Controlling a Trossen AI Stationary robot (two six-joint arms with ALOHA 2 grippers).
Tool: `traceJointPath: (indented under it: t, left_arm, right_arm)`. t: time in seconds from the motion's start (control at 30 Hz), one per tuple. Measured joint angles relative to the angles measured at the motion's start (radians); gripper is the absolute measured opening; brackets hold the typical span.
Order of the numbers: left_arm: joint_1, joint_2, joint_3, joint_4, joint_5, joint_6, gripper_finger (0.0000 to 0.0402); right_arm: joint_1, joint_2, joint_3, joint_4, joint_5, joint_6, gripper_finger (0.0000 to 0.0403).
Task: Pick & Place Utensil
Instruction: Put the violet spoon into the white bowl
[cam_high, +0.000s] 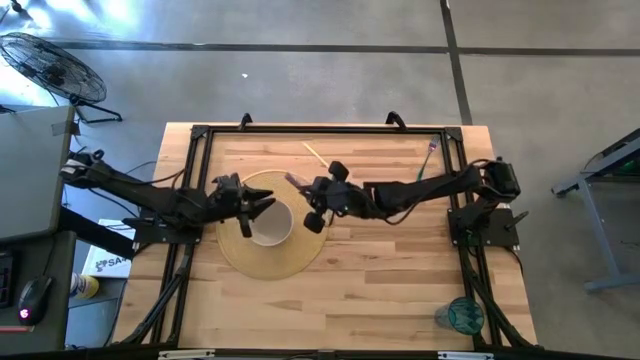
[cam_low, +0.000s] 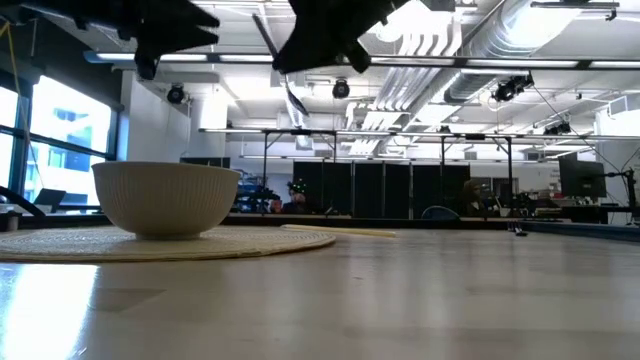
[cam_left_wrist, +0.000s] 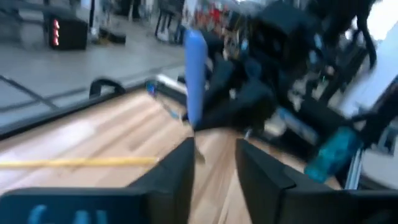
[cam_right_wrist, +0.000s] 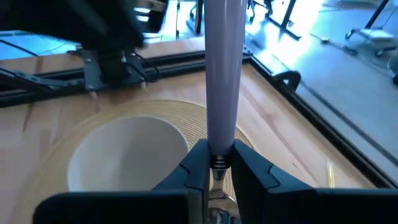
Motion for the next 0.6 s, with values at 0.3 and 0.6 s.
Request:
traceJointPath:
  t: [0.3, 0.6]
  left_arm:
    - [0.001, 0.127, 0.000, 0.216, -0.153, 0.018, 0.0236]
    - [0.001, 0.329, 0.000, 0.524, -0.251, 0.212, 0.0243]
  right_arm:
    - [0.007, 0.000, 0.000, 0.030, 0.119, 0.011, 0.0039]
    - [0.008, 0.000, 0.000, 0.070, 0.162, -0.098, 0.0047]
